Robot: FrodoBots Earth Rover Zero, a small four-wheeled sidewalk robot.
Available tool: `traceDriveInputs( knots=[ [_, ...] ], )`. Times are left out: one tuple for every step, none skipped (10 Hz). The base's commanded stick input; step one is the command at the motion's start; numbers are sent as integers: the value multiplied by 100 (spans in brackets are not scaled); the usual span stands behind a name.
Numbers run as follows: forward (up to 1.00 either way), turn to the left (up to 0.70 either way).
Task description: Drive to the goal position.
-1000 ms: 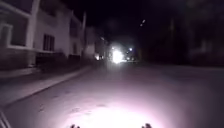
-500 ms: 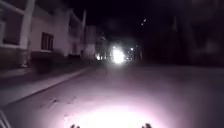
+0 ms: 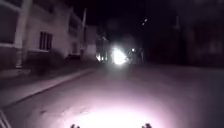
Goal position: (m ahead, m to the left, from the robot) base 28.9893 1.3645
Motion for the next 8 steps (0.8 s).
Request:
traceDriveInputs(
  knots=[
    [70,0],
    [70,0],
    [70,0],
    [70,0],
    [70,0],
    [70,0],
    [70,0],
    [70,0]
  ],
)
